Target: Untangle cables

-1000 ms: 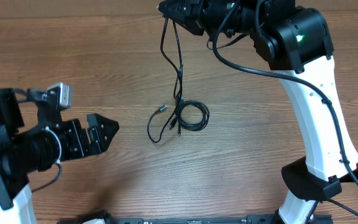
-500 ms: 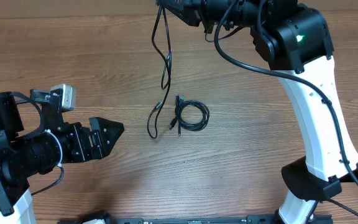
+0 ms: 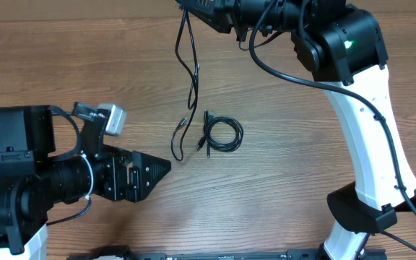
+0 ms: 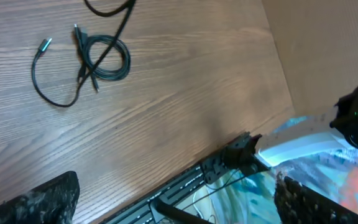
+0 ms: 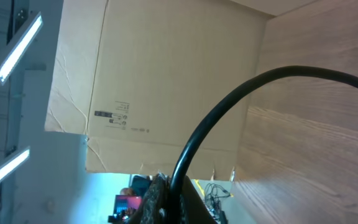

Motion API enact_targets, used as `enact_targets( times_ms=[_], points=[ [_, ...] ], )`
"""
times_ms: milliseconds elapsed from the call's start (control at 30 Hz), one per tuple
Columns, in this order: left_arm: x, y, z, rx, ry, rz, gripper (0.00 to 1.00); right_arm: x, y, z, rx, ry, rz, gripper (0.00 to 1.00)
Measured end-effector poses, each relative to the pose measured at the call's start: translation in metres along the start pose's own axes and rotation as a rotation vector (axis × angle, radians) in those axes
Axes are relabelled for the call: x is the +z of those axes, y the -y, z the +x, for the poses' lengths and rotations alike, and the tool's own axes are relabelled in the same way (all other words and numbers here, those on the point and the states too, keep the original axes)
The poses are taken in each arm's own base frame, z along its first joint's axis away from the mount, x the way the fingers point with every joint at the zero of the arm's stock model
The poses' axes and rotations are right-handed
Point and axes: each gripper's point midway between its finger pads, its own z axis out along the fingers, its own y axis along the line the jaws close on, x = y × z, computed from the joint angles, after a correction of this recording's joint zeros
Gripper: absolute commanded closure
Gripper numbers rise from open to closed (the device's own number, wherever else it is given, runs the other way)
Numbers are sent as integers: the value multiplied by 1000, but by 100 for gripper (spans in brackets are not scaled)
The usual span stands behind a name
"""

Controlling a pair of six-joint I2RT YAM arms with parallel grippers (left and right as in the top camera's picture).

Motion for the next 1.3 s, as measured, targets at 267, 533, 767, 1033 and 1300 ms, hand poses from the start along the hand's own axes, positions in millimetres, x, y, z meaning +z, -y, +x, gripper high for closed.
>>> enact_targets(
  times_ms=[267, 533, 767, 1033, 1300],
  points=[
    [3, 6, -5, 73, 10, 15, 0, 0, -2, -4, 128, 16, -9, 96],
    [12, -11, -18, 66, 1, -38, 2, -2, -22, -14, 180, 48, -82, 96],
    [25, -21, -33, 48, -20, -27, 6, -2, -22, -17, 222, 65, -85, 96],
    [25, -17, -55, 122, 62, -7, 7, -3, -18, -29, 305, 130, -75, 96],
    [22, -3, -80, 230, 156, 52, 0, -2, -14, -30, 341, 151, -58, 96]
  ],
)
